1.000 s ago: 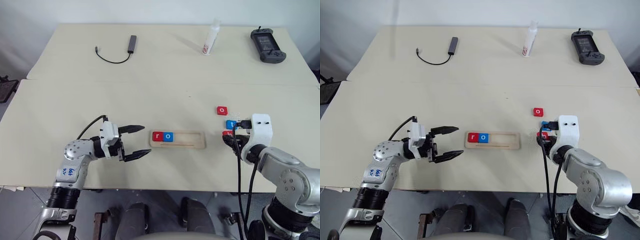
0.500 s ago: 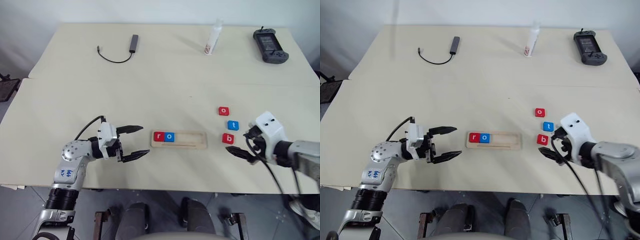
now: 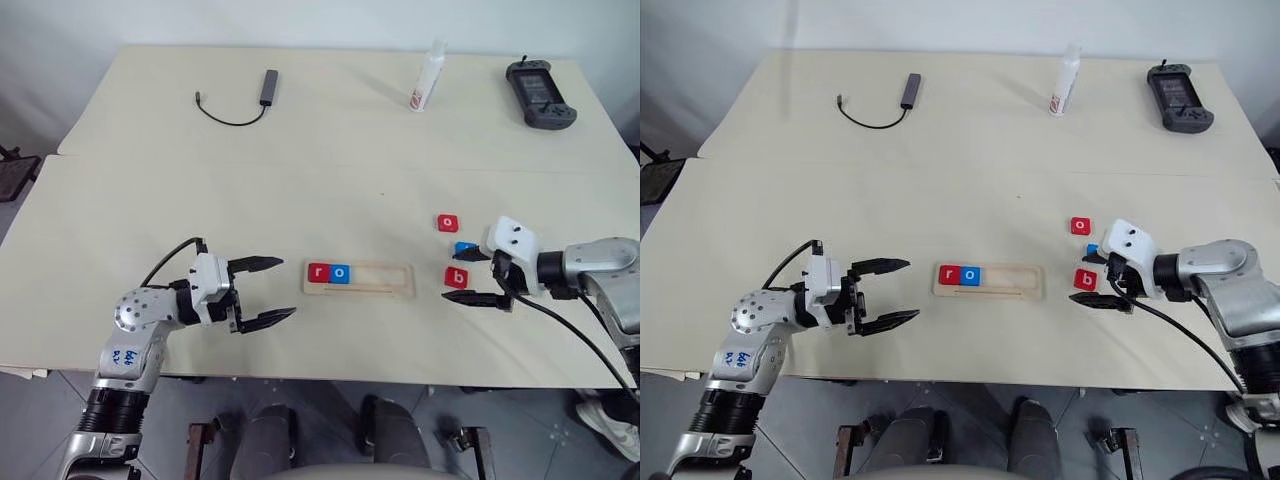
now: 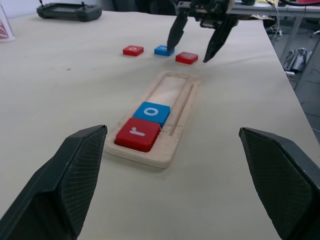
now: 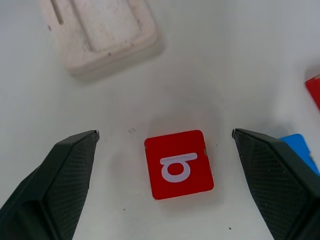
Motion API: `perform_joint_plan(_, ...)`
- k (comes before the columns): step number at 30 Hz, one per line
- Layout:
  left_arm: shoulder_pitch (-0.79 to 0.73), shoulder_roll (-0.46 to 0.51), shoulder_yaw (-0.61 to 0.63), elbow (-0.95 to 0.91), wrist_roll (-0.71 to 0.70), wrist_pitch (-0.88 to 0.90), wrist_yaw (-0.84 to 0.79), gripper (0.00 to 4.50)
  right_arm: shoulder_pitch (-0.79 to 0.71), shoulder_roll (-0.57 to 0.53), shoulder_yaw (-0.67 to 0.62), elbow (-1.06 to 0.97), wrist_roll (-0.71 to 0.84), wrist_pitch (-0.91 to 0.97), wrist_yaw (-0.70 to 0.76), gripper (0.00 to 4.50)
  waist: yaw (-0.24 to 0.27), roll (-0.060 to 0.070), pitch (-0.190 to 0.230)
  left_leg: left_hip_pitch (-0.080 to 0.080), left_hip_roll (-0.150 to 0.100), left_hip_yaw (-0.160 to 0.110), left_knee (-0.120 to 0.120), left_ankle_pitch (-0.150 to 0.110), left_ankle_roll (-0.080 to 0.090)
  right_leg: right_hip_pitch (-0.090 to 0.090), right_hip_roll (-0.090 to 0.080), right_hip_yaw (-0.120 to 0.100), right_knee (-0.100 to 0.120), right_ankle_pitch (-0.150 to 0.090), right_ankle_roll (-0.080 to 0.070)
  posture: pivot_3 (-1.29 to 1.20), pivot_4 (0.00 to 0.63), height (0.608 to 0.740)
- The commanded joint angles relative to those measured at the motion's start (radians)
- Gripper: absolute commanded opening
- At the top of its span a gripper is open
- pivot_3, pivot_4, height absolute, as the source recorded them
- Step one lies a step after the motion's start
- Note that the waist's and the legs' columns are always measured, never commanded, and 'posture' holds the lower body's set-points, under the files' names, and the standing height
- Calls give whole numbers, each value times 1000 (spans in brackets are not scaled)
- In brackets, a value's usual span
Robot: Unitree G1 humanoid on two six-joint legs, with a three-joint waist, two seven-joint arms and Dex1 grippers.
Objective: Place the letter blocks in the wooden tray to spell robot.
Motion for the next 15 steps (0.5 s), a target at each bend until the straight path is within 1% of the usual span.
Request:
perform_joint_plan(1, 15, 12, 9, -55, -20, -3, -3, 4500, -31, -17, 33, 28, -28, -9, 74, 3880, 0, 0, 0, 0, 0, 0, 0, 0, 0, 0, 0, 0, 0, 0, 0, 0, 150, 740)
perform_joint_plan(6, 24, 20, 11, -62, -22, -4, -9, 4500, -56, -15, 42, 55, -57, -21, 112, 2117, 0, 0, 0, 0, 0, 0, 0, 0, 0, 0, 0, 0, 0, 0, 0, 0, 150, 740)
perform_joint_plan(8, 26, 23, 11, -62, -21, -4, -11, 4500, -70, -8, 34, 46, -40, -3, 133, 1470, 1, 0, 0, 0, 0, 0, 0, 0, 0, 0, 0, 0, 0, 0, 0, 0, 150, 740)
perform_joint_plan(11, 29, 24, 11, -64, -21, -4, -11, 4500, -96, 12, 11, -28, 19, 79, 149, 1466, -1, 0, 0, 0, 0, 0, 0, 0, 0, 0, 0, 0, 0, 0, 0, 0, 150, 740)
perform_joint_plan(15, 37, 23, 10, -69, -19, -3, -7, 4500, -118, 34, 24, -181, 67, 157, 157, 1466, -3, 0, 0, 0, 1, 0, 0, 0, 0, 0, 0, 0, 0, 0, 0, 0, 150, 740)
